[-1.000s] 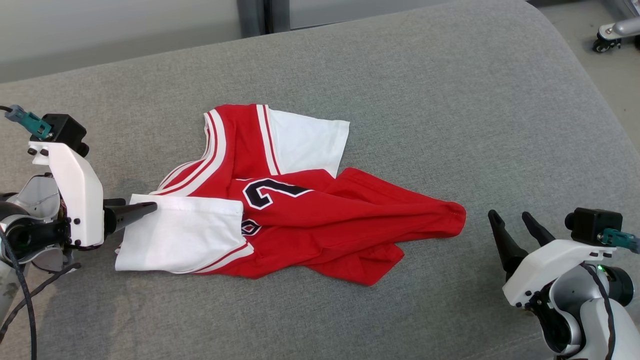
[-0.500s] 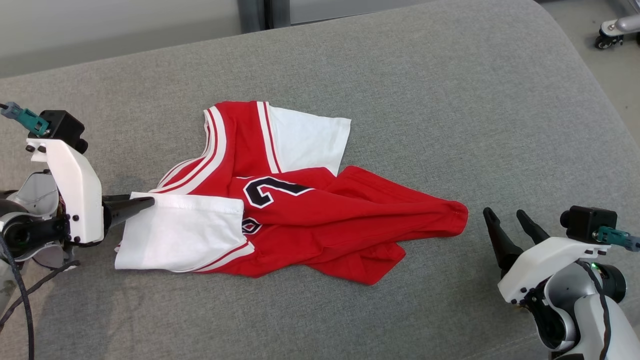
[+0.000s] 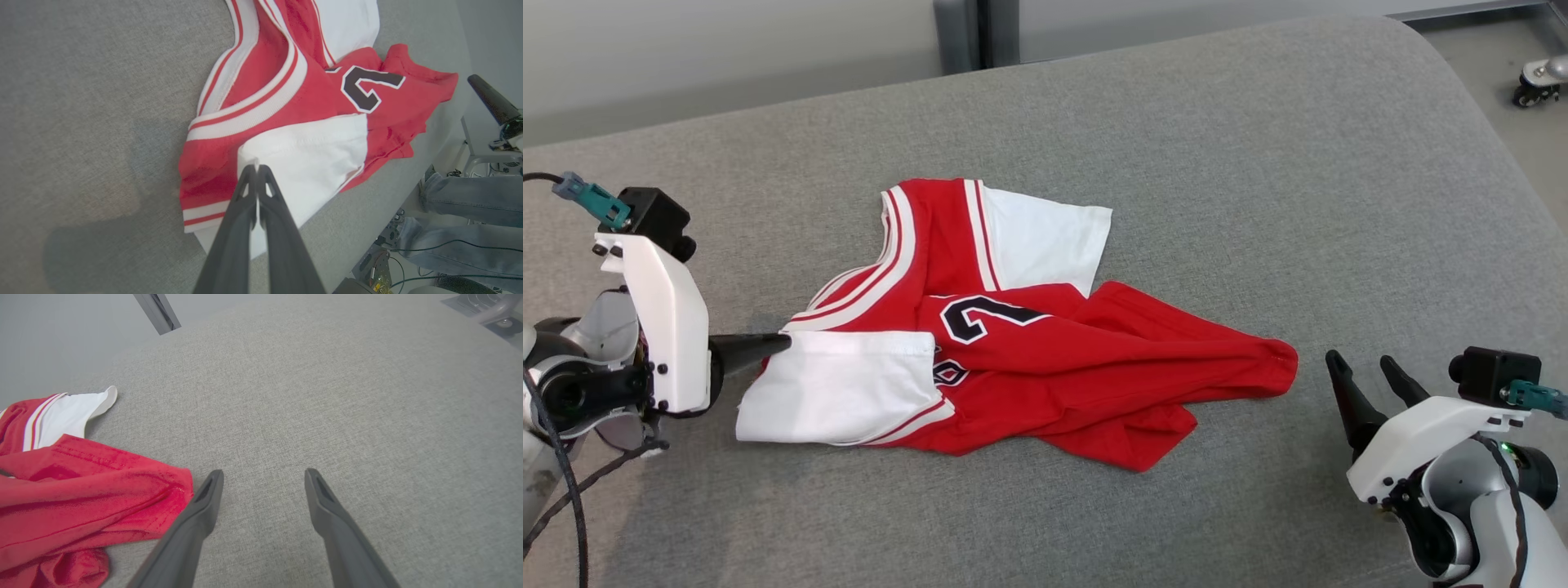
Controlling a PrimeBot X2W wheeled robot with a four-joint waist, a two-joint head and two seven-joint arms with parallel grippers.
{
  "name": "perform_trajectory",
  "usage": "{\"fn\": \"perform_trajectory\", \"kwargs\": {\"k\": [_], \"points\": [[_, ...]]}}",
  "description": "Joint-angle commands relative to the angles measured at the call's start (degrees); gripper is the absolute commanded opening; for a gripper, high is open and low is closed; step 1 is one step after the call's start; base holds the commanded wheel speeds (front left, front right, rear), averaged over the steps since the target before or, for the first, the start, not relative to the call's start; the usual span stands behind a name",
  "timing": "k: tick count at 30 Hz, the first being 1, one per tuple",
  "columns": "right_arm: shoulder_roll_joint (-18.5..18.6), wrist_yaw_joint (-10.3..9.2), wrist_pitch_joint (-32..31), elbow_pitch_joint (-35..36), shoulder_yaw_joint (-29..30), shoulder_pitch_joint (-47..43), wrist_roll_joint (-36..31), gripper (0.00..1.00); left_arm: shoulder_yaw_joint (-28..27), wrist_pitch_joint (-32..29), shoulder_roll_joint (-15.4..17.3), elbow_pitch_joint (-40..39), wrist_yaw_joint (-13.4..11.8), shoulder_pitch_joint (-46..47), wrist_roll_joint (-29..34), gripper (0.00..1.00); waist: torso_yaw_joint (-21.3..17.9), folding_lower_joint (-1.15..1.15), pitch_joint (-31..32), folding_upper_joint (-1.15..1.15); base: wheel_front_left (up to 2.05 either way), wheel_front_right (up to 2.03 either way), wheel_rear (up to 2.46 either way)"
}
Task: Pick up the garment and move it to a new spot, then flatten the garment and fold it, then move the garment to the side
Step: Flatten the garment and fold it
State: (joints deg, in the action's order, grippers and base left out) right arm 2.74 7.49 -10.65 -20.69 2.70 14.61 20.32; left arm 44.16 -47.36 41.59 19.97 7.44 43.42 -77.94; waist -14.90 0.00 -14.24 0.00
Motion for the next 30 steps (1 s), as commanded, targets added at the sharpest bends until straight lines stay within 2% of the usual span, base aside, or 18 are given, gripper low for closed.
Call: {"fn": "perform_trajectory", "kwargs": {"k": [1, 11, 16, 22, 27, 28, 29, 30], "points": [[0.31, 0.01, -0.43, 0.37, 0.41, -0.43, -0.51, 1.0, 0.31, -0.36, 0.92, -0.87, 0.07, -1.16, -0.71, 0.0, 1.2, 0.0, 1.21, 0.0, 0.0, 0.0, 0.0], [0.33, 0.01, -2.94, 2.36, 2.56, -2.81, -1.71, 1.0, 1.89, -3.53, 6.62, -10.85, 0.07, -8.85, -7.67, 0.0, 5.58, 0.0, 4.78, 0.0, 0.0, 0.0, 0.0], [0.34, 0.01, -3.95, 3.45, 3.39, -3.77, -1.96, 1.0, 3.09, -3.48, 9.68, -14.61, 0.07, -12.88, -7.95, 0.0, 6.8, 0.0, 5.4, 0.0, 0.0, 0.0, 0.0], [0.33, 0.01, -4.87, 4.42, 3.53, -4.82, -2.22, 1.0, 4.98, -2.61, 11.17, -16.21, 0.07, -16.73, -6.94, 0.0, 7.27, 0.0, 6.32, 0.0, 0.0, 0.0, 0.0], [0.63, 0.01, -5.71, 5.1, 4.17, -6.0, -2.27, 1.0, 6.59, -0.31, 11.06, -16.5, 0.06, -19.92, -5.21, 0.0, 7.75, 0.0, 7.38, 0.0, 0.0, 0.0, 0.0], [0.7, 0.01, -5.92, 5.34, 4.28, -6.16, -2.22, 1.0, 6.84, 0.21, 11.0, -16.12, 0.07, -20.17, -4.55, 0.18, 7.91, 0.0, 7.58, 0.0, 0.0, 0.0, 0.0], [0.77, 0.01, -6.16, 5.56, 4.38, -6.42, -2.32, 1.0, 7.07, 0.82, 10.89, -15.51, 0.07, -20.35, -3.68, 0.45, 8.04, 0.0, 7.77, 0.0, 0.0, 0.0, 0.0], [0.77, 0.01, -6.42, 5.73, 4.39, -6.56, -2.44, 1.0, 7.36, 1.35, 10.66, -14.81, 0.07, -20.38, -2.79, 0.88, 8.18, 0.0, 7.95, 0.0, 0.0, 0.0, 0.0]]}}
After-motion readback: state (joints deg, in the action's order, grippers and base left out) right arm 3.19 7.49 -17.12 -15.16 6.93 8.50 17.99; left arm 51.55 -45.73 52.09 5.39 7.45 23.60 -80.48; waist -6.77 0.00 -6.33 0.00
